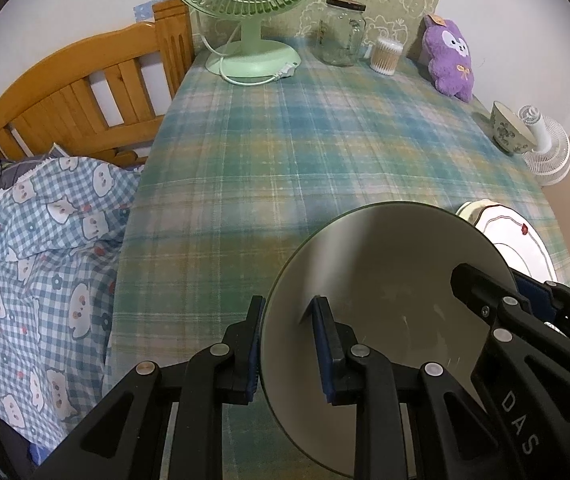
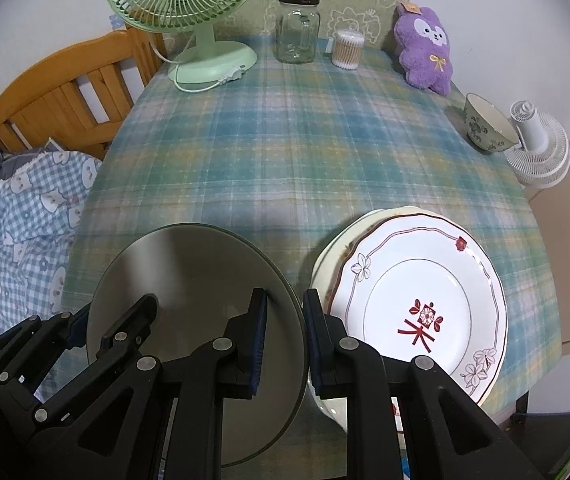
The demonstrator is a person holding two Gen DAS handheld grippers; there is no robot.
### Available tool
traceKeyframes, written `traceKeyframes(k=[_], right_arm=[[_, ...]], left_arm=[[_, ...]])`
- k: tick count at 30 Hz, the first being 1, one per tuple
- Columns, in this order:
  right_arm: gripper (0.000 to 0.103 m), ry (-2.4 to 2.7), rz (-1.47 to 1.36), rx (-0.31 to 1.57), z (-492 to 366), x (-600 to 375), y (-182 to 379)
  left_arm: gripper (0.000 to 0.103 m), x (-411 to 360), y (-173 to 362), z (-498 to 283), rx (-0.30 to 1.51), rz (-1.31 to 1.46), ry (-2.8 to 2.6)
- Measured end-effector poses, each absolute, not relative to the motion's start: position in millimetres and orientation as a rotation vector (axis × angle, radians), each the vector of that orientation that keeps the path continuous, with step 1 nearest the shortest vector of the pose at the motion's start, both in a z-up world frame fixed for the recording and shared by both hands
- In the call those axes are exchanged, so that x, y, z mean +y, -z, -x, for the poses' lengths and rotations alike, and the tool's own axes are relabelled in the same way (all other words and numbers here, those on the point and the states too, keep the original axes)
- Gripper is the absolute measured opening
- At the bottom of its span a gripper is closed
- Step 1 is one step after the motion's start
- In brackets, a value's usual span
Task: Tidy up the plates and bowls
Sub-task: 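Carry the second bowl with both tools to beside the plate stack, then lower the second bowl into the first bowl and open both tools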
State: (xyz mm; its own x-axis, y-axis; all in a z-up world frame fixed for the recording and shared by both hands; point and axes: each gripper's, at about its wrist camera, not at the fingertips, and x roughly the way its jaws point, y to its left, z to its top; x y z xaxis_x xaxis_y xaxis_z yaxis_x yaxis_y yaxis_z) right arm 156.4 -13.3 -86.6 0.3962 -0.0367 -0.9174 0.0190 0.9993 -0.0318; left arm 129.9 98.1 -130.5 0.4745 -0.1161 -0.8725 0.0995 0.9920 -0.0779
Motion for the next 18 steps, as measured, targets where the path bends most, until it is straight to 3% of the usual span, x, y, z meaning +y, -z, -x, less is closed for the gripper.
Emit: traceKeyframes(k=[12,18], right_arm=[[0.021,0.011,-0.022,1.19,-162,-21,94],[0.025,-0.015,-0.048,1.204,-166,-25,90]], left_arm=[[0.022,93,133,-134,1.067,0.008,0.135],[0.037,94,129,-135,1.075,0.01,0.14]])
